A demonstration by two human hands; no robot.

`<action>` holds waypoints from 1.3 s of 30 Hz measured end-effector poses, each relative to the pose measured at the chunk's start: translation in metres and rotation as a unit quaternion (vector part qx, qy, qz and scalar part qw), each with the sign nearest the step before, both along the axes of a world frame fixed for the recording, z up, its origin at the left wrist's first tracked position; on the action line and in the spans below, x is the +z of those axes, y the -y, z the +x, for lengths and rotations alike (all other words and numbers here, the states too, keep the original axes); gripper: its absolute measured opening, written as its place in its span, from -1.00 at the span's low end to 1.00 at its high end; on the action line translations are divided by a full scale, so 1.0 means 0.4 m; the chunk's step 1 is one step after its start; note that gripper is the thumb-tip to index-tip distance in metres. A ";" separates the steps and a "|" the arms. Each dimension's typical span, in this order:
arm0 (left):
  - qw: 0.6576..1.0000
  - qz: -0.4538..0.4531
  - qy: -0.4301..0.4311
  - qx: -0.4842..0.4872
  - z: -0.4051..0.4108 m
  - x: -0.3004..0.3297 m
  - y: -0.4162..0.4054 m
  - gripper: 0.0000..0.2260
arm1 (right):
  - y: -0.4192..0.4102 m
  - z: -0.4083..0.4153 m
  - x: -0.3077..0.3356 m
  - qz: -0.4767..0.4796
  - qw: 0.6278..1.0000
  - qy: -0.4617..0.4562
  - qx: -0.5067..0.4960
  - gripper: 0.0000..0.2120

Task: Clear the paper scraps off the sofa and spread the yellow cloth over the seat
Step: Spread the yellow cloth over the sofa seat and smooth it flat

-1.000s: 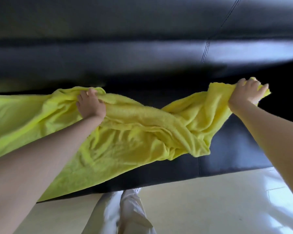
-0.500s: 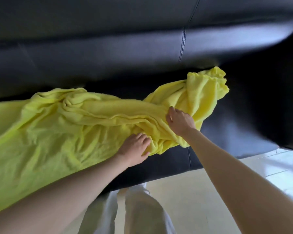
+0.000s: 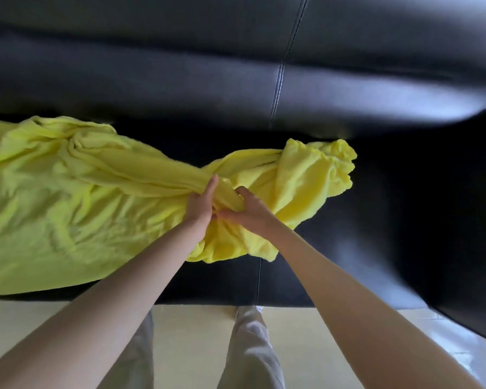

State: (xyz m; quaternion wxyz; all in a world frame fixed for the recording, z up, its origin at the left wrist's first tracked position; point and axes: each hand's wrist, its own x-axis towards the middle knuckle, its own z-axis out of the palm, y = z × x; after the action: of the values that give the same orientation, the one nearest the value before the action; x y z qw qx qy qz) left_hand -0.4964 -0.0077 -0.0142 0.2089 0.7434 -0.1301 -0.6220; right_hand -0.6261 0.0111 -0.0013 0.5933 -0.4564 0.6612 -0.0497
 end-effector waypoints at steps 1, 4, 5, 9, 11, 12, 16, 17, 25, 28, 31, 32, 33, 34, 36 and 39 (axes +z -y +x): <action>1.000 0.000 0.029 0.007 -0.015 0.002 -0.003 -0.48 | -0.018 -0.011 0.011 -0.007 0.998 -0.016 0.061 -0.30; 0.985 -0.038 0.129 0.106 -0.069 0.022 -0.011 -0.61 | -0.068 -0.089 0.014 -0.054 0.959 -0.106 0.255 -0.17; 0.977 -0.042 0.138 0.158 -0.074 0.031 -0.004 -0.61 | -0.075 -0.116 0.008 -0.084 0.942 -0.134 0.295 -0.18; 0.944 -0.047 0.097 0.311 -0.055 0.081 0.066 -0.64 | -0.061 -0.246 -0.021 -0.185 0.871 -0.244 0.384 -0.12; 0.933 -0.114 -0.010 0.341 -0.027 0.111 0.119 -0.66 | -0.035 -0.309 -0.035 -0.168 0.851 -0.297 0.399 0.07; 0.928 -0.157 -0.052 0.334 -0.014 0.125 0.143 -0.67 | -0.022 -0.336 -0.041 -0.158 0.841 -0.321 0.405 0.18; 0.968 -0.195 -0.012 0.155 0.007 0.138 0.188 -0.65 | 0.021 -0.393 -0.060 -0.151 0.818 -0.386 0.399 0.11; 0.977 -0.188 0.020 0.096 0.003 0.126 0.177 -0.67 | 0.034 -0.395 -0.060 -0.165 0.823 -0.385 0.383 -0.04; 0.991 0.080 0.104 -0.025 -0.161 -0.029 -0.139 -0.65 | 0.169 -0.374 0.031 -0.059 0.958 -0.260 0.102 -0.66; 0.982 0.142 -0.087 0.091 -0.221 -0.031 -0.183 -0.55 | 0.253 -0.401 0.082 -0.073 0.969 -0.199 -0.128 -0.64; 0.971 0.043 -0.095 0.214 -0.239 -0.042 -0.142 -0.43 | 0.304 -0.440 0.104 -0.199 0.925 -0.224 -0.232 -0.58; 0.963 0.023 -0.086 0.253 -0.240 -0.040 -0.122 -0.40 | 0.302 -0.447 0.101 -0.212 0.923 -0.243 -0.212 -0.49; 0.954 0.014 -0.083 0.288 -0.240 -0.038 -0.104 -0.39 | 0.290 -0.451 0.090 -0.209 0.925 -0.261 -0.178 -0.38; 0.944 0.010 -0.087 0.317 -0.242 -0.035 -0.092 -0.40 | 0.266 -0.455 0.072 -0.195 0.929 -0.274 -0.155 -0.29; 0.932 0.010 -0.085 0.353 -0.231 -0.031 -0.073 -0.46 | 0.212 -0.447 0.027 -0.155 0.930 -0.282 -0.177 -0.29; 0.931 0.038 -0.048 0.359 -0.224 -0.034 -0.074 -0.59 | 0.106 -0.477 -0.052 -0.013 0.926 -0.255 -0.279 -0.42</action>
State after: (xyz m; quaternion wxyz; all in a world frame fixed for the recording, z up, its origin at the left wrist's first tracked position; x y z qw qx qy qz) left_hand -0.5860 0.0218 -0.0280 0.3958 0.7171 0.1790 -0.5451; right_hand -0.8169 -0.0314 -0.0220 0.3613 -0.2580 0.8900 -0.1039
